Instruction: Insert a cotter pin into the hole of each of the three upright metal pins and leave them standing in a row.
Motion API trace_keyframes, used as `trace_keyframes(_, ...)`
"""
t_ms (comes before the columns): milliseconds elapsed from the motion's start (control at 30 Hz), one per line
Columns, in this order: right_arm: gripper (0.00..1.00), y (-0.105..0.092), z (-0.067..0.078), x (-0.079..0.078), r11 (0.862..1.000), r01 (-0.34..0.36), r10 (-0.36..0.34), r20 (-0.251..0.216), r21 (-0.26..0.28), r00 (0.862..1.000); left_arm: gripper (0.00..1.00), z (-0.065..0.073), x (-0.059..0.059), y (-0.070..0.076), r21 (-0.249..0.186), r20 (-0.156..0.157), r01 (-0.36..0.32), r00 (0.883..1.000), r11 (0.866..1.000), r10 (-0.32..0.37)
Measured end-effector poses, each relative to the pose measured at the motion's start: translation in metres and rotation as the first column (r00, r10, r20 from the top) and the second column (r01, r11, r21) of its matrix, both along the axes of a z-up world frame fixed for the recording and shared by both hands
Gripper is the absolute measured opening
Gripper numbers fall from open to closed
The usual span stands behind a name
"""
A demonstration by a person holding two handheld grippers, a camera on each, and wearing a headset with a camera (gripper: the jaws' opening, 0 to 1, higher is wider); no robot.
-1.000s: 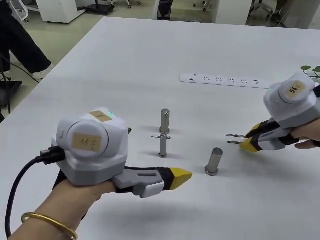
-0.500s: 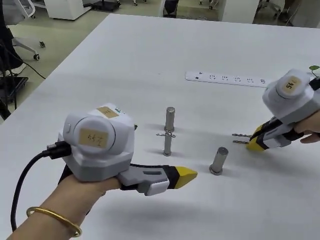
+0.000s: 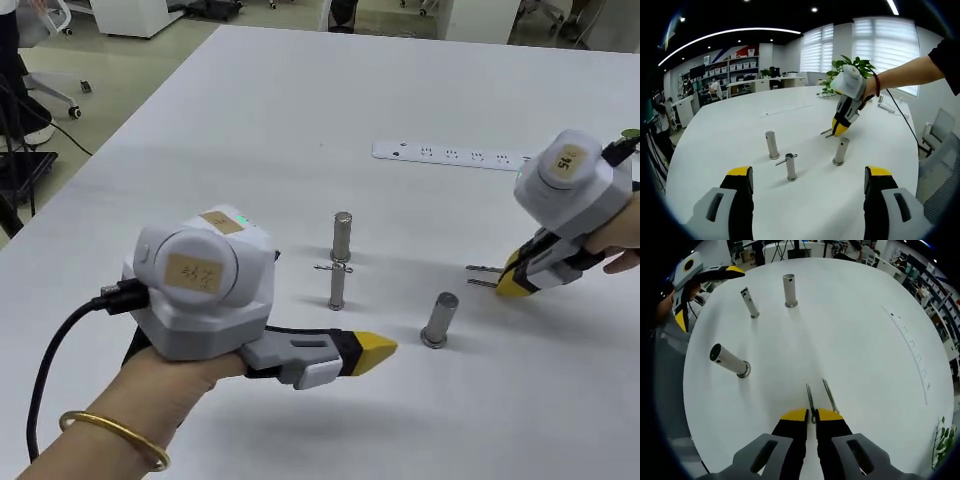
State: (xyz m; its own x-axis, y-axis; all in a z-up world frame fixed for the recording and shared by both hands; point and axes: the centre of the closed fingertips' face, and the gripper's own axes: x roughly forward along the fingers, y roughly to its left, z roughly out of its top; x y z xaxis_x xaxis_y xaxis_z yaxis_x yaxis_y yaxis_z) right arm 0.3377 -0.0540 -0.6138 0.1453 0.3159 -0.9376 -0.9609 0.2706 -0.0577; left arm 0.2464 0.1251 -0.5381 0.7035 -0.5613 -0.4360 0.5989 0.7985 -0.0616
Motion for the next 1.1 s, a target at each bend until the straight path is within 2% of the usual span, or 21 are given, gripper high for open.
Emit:
trace_keyframes(267,0.0,0.002,0.001,-0.001,0.999,-0.035,0.036,0.023,-0.031,0.999,0.9,-0.001,-0.001,-0.001,0.003,-0.008,0.005,1.0,1.0,-0.005)
trace_keyframes(400,0.0,0.002,0.001,-0.002,0.995,-0.091,0.093,0.046,-0.044,0.995,0.9,-0.001,-0.002,-0.002,0.005,-0.008,0.01,1.0,1.0,-0.01)
trace_keyframes(600,0.0,0.003,0.003,-0.004,0.994,-0.11,0.112,0.078,-0.027,0.991,0.87,-0.003,-0.004,-0.002,0.008,-0.018,0.017,1.0,1.0,-0.017)
trace_keyframes(700,0.0,0.004,0.004,-0.006,0.993,-0.12,0.121,0.092,-0.016,0.988,0.81,-0.001,-0.004,-0.001,0.022,-0.003,0.01,1.0,1.0,-0.01)
trace_keyframes(767,0.0,0.006,0.007,-0.007,0.992,-0.122,0.121,0.107,0.007,0.987,0.81,0.0,-0.004,0.0,0.021,0.001,0.005,1.0,1.0,-0.005)
trace_keyframes(933,0.0,0.007,0.012,-0.01,0.991,-0.128,0.124,0.133,0.023,0.983,0.78,0.0,-0.004,0.0,0.025,0.002,0.005,1.0,1.0,-0.005)
trace_keyframes(1100,0.0,0.011,0.025,-0.014,0.988,-0.146,0.135,0.176,0.052,0.975,0.75,-0.001,-0.006,-0.003,0.017,-0.008,0.014,1.0,1.0,-0.013)
